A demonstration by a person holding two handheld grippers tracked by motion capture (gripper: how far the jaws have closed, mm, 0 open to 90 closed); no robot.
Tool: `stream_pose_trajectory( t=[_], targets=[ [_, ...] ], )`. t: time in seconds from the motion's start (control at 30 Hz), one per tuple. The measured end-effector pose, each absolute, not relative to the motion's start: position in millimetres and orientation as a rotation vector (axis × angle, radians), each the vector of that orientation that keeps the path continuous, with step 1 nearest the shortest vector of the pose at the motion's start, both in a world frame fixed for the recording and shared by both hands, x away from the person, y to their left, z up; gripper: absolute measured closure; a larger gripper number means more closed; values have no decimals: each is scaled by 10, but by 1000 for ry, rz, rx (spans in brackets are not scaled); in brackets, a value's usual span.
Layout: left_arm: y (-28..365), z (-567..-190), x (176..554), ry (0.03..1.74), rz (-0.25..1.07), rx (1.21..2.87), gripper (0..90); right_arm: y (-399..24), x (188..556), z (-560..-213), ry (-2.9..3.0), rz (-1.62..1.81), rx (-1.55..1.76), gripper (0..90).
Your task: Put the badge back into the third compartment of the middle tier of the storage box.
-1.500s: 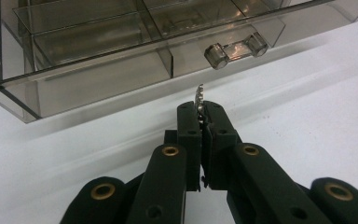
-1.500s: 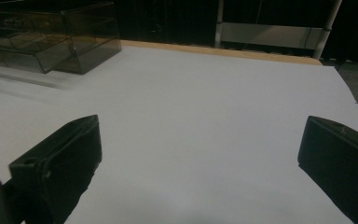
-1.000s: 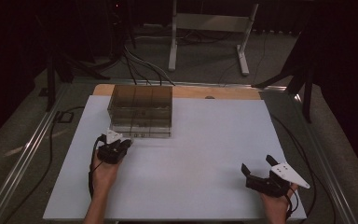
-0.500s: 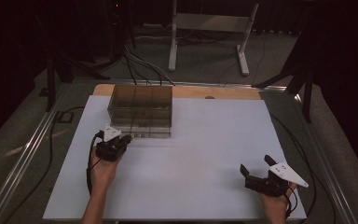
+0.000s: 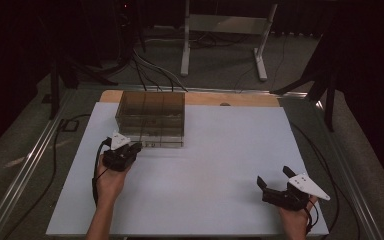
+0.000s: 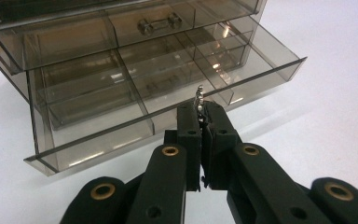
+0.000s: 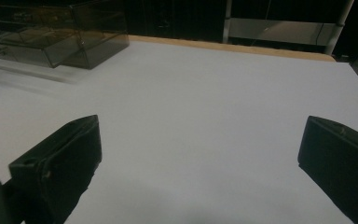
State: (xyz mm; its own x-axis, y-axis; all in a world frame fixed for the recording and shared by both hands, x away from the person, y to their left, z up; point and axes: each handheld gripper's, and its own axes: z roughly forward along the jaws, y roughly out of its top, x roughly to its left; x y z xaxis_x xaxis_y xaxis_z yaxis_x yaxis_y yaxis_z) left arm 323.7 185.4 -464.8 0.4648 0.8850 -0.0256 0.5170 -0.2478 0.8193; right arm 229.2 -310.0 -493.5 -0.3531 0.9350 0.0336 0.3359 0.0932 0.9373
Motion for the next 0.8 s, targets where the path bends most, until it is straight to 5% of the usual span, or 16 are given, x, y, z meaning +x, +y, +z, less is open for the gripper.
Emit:
stream_pose_trajectory(
  t=[0.8],
  targets=[
    [1791, -4416, 3313, 1098, 569, 1907, 882, -3102, 2285, -4933, 1764, 1264, 1250, 0]
  ],
)
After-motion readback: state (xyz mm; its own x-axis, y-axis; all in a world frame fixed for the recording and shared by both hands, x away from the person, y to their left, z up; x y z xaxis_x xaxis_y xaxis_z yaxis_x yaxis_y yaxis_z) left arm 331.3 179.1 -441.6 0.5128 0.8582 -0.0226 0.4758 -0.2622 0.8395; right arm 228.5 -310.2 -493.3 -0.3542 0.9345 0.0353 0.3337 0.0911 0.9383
